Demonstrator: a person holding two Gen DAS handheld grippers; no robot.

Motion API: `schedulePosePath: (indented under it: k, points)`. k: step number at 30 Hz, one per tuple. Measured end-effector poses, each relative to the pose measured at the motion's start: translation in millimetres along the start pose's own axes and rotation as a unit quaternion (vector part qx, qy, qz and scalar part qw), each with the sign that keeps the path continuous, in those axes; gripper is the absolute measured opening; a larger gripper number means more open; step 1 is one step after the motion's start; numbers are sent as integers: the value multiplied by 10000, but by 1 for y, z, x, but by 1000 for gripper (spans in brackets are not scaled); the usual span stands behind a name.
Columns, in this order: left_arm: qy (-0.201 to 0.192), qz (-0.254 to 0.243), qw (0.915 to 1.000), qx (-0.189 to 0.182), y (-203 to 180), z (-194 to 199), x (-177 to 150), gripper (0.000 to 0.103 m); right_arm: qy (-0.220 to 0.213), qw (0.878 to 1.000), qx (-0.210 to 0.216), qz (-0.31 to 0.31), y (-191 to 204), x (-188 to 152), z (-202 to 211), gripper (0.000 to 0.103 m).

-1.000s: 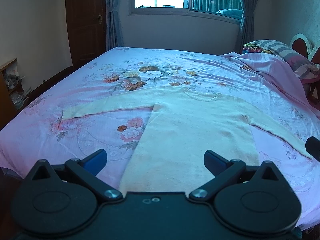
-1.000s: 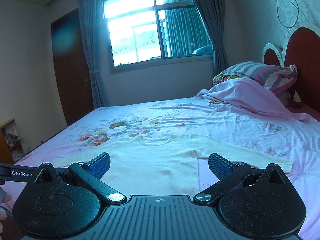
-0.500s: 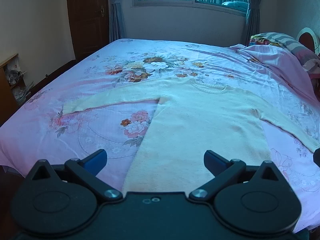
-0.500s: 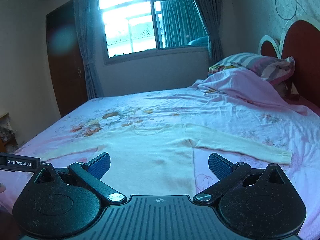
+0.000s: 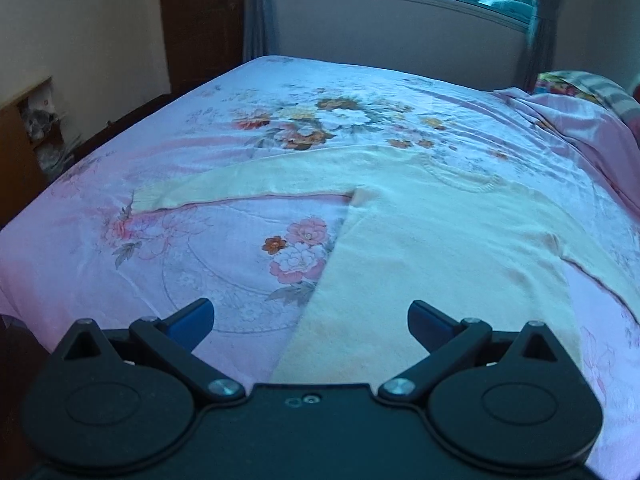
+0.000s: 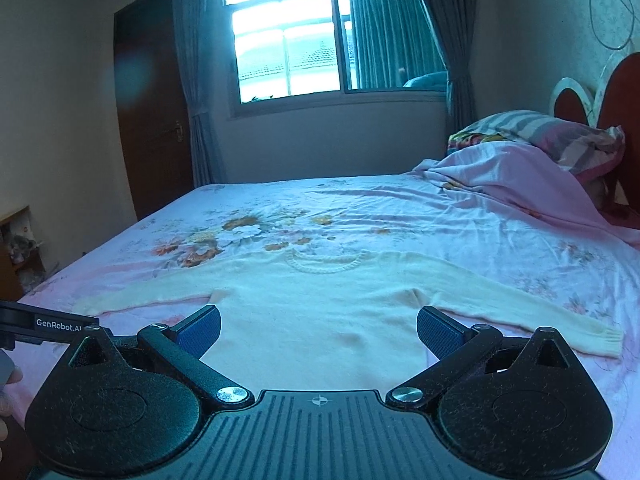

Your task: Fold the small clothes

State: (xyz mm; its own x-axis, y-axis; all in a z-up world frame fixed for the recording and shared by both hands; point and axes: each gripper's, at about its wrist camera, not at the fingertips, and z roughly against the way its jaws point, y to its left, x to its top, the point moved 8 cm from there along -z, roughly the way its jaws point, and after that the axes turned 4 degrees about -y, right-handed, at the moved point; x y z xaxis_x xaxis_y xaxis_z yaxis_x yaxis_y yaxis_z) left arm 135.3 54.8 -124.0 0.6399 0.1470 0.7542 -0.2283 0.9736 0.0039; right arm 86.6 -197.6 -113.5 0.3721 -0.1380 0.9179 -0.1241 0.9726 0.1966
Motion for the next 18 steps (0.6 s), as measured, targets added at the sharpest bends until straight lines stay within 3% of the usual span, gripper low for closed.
schedulePosePath:
  k: [2, 18]
  points:
    - [8, 93, 9998, 187, 9, -11, 5, 102, 15, 10000, 18, 40, 4, 2, -13, 103]
    - [266, 150, 9987, 406, 41, -101, 45, 101, 391, 9990, 86, 212, 34, 6, -123, 103]
